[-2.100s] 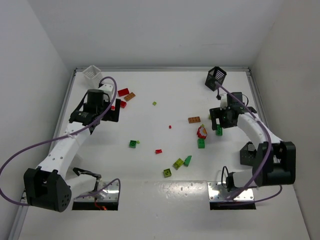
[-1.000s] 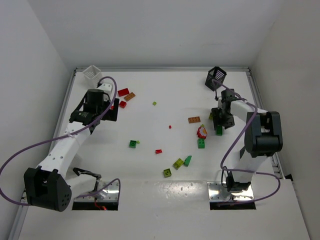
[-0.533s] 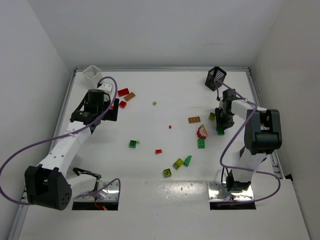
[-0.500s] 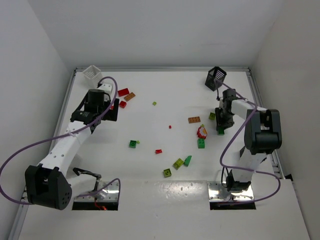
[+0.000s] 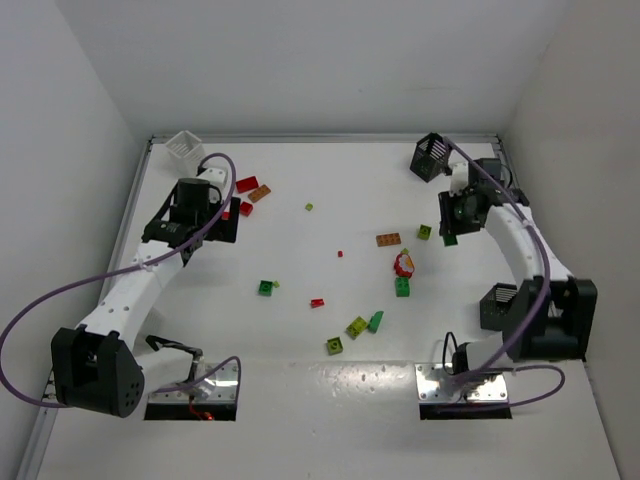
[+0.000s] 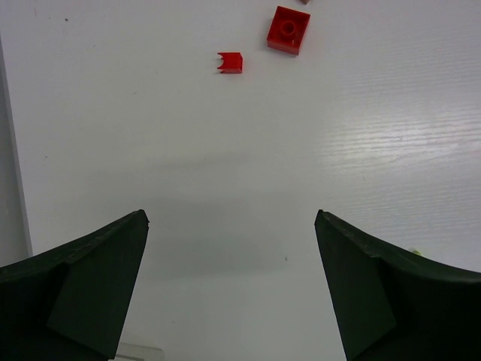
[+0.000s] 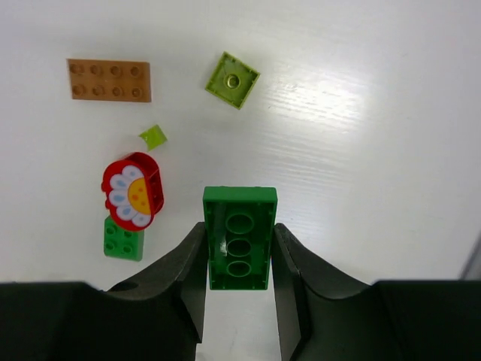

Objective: Sort the legos into containers by color

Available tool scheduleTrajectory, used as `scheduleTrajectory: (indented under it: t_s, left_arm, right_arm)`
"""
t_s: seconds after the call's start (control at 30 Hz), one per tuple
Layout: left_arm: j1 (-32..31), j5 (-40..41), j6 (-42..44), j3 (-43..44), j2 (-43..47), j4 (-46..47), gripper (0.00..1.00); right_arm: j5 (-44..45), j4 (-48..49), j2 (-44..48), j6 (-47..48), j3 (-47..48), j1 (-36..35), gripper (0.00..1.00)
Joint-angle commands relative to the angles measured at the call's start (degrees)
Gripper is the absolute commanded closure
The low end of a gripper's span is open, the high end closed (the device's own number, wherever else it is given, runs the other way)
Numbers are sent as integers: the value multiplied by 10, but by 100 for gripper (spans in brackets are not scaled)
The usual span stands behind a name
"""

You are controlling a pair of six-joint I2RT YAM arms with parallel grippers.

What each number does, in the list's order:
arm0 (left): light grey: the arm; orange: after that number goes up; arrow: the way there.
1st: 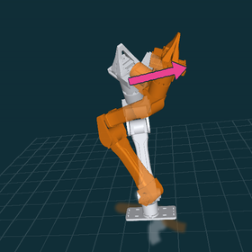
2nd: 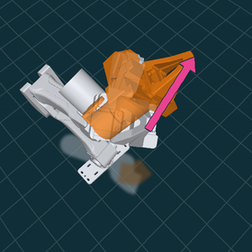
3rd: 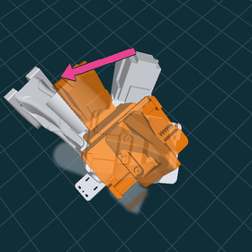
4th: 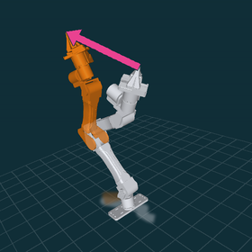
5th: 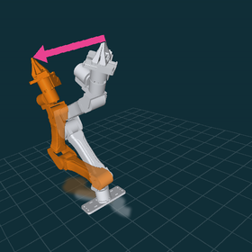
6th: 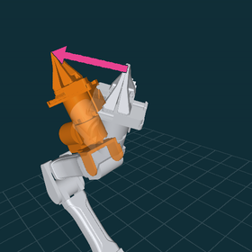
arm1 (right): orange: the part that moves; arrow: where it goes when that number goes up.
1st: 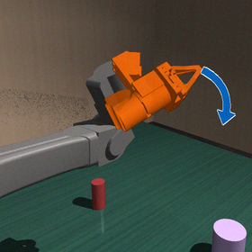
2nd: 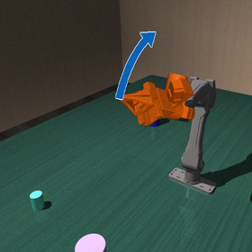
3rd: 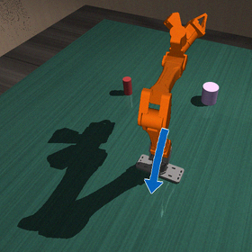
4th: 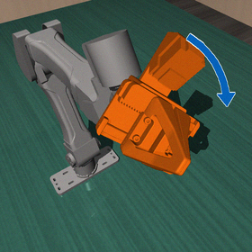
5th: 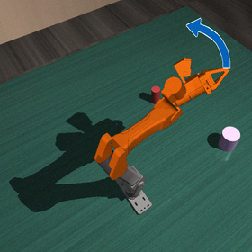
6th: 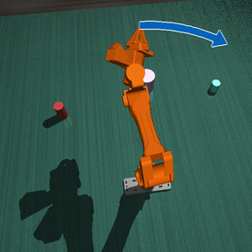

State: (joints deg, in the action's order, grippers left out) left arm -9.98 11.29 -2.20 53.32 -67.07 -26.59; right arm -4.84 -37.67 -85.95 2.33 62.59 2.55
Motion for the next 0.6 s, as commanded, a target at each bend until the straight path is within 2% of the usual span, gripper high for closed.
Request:
scheduleTrajectory:
  t_s: [0.0, 0.13, 0.3, 0.43, 0.57]
  left_arm:
    - [4, -22, -4, 17, 3, 14, 0]
    - [4, -28, 1, 22, 3, 14, 0]
    - [4, -34, 7, 28, 3, 3, 0]
    - [4, -39, 12, 28, 3, 3, 0]
    - [4, -51, 12, 28, 3, 3, 0]
  right_arm:
    - [10, -33, 89, 41, 20, 3, 100]
    - [43, -65, 180, 79, -1, 14, 100]
    - [105, -65, 347, 151, -97, 35, 100]
    - [153, -71, 416, 174, -151, 47, 100]
    - [160, -77, 438, 169, -171, 47, 100]
